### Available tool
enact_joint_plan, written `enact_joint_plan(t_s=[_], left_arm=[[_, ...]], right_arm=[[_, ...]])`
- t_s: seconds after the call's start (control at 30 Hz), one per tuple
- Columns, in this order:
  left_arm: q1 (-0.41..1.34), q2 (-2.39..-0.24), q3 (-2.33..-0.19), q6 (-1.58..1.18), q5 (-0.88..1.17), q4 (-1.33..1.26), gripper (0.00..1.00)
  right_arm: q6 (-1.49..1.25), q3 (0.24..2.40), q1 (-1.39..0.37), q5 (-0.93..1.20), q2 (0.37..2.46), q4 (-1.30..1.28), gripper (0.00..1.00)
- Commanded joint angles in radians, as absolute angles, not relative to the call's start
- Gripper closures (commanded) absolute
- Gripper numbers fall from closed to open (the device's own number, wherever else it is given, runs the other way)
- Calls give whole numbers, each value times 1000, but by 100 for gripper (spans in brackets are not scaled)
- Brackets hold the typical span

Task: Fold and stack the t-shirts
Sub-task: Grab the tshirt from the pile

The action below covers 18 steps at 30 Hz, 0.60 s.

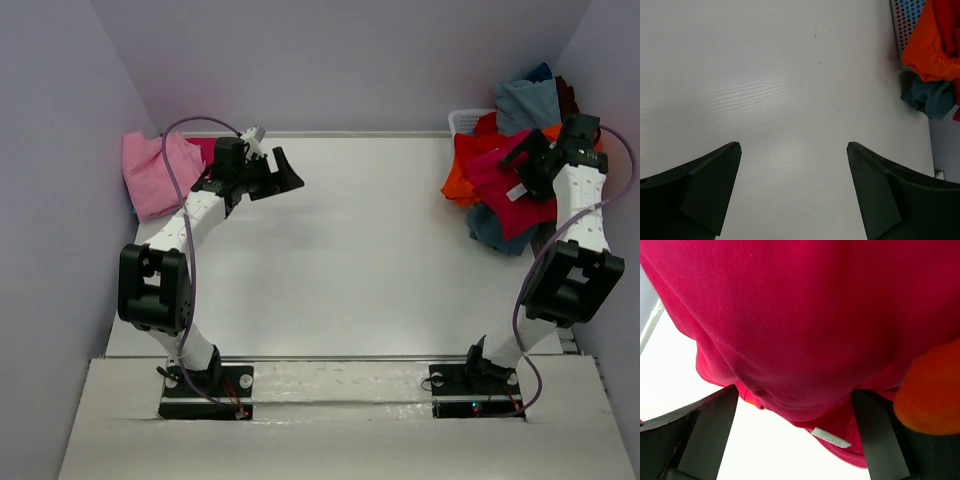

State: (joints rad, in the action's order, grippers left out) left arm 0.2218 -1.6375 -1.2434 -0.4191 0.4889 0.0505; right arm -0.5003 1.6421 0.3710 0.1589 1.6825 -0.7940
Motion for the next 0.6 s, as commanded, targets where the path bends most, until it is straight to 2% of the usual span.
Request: enact_joint_plan(t_s=[0.0, 0.03, 0.13, 0.17, 0.57], left_arm=[[225, -1611, -1273, -396, 489, 46, 1], [225, -1609, -1273, -393, 489, 49, 1], [225, -1612, -1278, -385, 488, 55, 1], [225, -1614, -1281, -384, 489, 57, 1], [225, -1624, -1287, -387, 497, 57, 1]], right_arm=[[-485, 1730, 350, 218, 1706, -779, 3], [-485, 1741, 350, 221, 1710, -779, 6], [-497, 1744, 350, 235, 1710, -769, 56], [-503, 1744, 341, 236, 1706, -765, 91], [-459, 1749, 255, 238, 1637, -827, 93]])
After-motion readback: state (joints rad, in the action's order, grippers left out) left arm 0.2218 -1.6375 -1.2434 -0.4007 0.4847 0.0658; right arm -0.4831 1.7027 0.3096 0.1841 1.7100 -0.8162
